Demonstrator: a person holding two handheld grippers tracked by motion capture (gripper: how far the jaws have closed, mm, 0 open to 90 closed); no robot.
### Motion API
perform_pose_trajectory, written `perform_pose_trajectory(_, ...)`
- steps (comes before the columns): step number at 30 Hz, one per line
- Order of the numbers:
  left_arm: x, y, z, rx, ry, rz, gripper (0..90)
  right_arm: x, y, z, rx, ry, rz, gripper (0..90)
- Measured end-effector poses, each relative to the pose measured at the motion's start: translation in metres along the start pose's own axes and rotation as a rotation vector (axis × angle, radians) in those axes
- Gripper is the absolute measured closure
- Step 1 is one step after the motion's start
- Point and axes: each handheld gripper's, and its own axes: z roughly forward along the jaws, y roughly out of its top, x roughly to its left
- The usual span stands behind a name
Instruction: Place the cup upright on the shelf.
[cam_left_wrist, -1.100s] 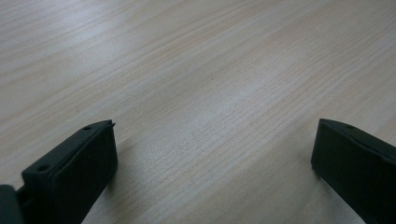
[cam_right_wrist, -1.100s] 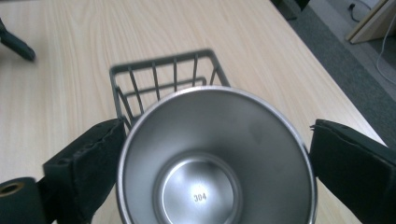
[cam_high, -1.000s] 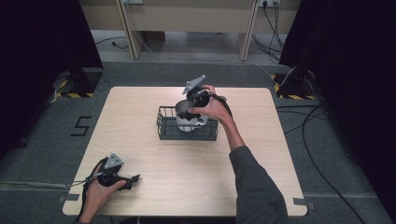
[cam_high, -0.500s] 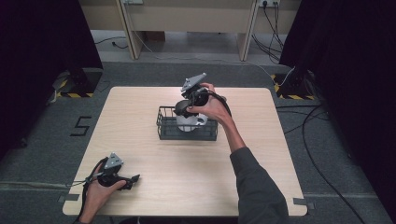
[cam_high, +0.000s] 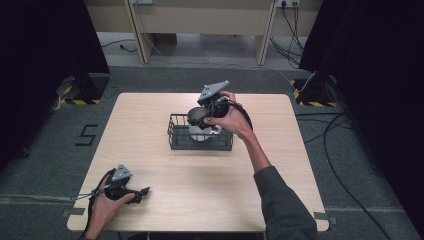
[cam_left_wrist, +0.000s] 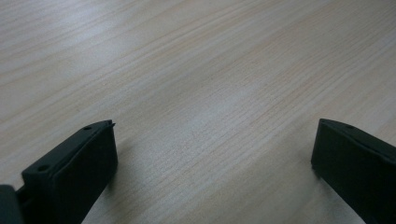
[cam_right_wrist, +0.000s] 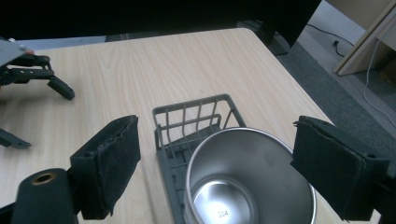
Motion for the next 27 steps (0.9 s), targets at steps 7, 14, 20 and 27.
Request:
perform_pose_trajectory(7,0.0,0.0,0.0,0.0,0.001,-0.001,0.0,0.011,-0.006,-0.016,-0.026,-0.033,0.012,16.7)
perform_pose_trajectory(14,0.0,0.0,0.0,0.0,0.001,-0.002,0.0,0.019,-0.014,-0.031,-0.043,-0.069,0.058,17.4)
perform_pose_trajectory(20,0.0,0.0,0.0,0.0,0.001,-0.002,0.0,0.031,-0.026,-0.042,-0.05,-0.083,0.077,17.8)
perform_pose_trajectory(27,0.0,0.0,0.0,0.0,0.001,-0.001,0.0,0.04,-0.04,-0.049,-0.053,-0.091,0.087,18.0)
